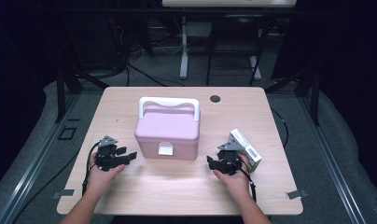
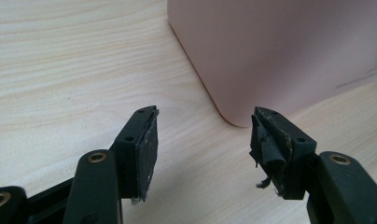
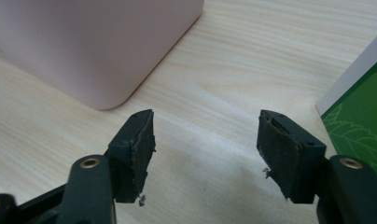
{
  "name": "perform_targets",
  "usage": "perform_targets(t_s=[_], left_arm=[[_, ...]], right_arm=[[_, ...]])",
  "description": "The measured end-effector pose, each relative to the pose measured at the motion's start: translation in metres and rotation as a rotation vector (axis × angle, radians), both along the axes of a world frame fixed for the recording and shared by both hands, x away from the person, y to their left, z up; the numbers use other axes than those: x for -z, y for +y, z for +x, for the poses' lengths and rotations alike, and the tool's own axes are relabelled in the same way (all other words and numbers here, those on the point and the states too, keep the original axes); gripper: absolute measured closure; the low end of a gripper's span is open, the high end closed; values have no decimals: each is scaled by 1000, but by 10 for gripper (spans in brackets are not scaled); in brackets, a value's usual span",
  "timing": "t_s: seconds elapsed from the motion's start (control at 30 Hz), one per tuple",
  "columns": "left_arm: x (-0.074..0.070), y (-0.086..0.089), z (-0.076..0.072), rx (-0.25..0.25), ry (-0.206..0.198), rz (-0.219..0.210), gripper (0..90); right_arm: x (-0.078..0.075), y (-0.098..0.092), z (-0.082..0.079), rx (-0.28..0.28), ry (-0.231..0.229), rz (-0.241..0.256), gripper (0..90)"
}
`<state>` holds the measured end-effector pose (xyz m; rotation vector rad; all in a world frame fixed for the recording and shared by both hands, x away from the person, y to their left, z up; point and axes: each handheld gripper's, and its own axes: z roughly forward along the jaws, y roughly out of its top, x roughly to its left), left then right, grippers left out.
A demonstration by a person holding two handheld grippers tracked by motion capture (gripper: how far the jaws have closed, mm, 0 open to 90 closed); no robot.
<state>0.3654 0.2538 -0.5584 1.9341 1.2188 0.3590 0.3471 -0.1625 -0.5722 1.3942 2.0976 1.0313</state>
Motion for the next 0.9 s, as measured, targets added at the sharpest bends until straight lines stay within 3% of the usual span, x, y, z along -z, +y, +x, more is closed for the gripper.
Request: perform_targets(t_s=[0.23,0.3,0.47,0.53,0.63,0.8,0.9], left_arm=[[-1,-3,-1,17,-27,26,416],[-1,-4,-2,18,-51,27,422],[-1,-2,-5,33,-75,31,517],[0,-4,-4,39,-78,22,547],[1,-5,-3,39,-73,15,557],[0,-1,3,-7,-45,-75,555],[-3,-2,8,-25,-48,-69,524]], right_arm=[[0,9,1,-2,-30,-34,340],[0,12,2,-5,-43,-44,349],[-1,15,3,15,-43,-2,479],[-1,16,4,5,-31,20,520],[0,16,4,-2,-19,12,547],[1,16,5,0,-7,29,547],[2,19,4,-6,-13,9,550]])
